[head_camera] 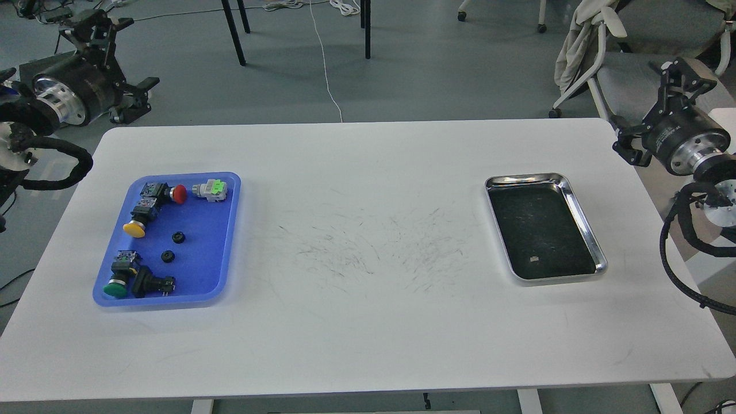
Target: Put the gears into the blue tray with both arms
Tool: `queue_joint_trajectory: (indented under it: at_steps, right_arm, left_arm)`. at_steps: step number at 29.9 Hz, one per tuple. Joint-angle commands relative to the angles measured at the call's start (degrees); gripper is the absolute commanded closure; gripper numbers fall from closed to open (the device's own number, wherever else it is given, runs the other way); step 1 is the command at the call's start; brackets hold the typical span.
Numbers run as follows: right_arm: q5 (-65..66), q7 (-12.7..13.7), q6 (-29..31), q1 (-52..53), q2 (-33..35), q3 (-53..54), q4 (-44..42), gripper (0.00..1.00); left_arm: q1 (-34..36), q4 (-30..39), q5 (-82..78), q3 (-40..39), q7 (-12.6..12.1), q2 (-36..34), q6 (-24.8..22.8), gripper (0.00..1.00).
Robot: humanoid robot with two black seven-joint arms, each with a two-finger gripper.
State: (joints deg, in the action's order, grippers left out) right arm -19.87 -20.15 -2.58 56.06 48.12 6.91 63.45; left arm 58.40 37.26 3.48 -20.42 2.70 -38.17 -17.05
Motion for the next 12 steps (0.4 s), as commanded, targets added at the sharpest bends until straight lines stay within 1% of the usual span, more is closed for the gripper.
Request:
queue_joint_trajectory:
  at_steps: [1,3,10,12]
  right_arm:
    - [0.4,-0.1,0.1,0.0,0.0,1.7,-0.2,0.01]
    - [0.5,-0.1,-0.1,0.0,-0.1,2.8,-0.3,0.01]
    - [1.0,-0.1,-0.5,-0.2,-0.2,3.4,-0.8,0.01]
    - [0.5,0.5,0.4,-0.1,-0.2,3.7,-2.0,0.01]
  left_arm:
    - [-0.1,-1.3,0.3,-0.8,1.5,0.8,0.8,0.02]
    - [-0.3,-1.4,0.5,-1.6,2.3,0.9,1.7,0.02]
    - [-0.8,-1.1,0.4,-1.8,2.3,0.9,2.0,0.02]
    - [-0.8,-1.1,0.4,-1.8,2.3,0.9,1.9,0.02]
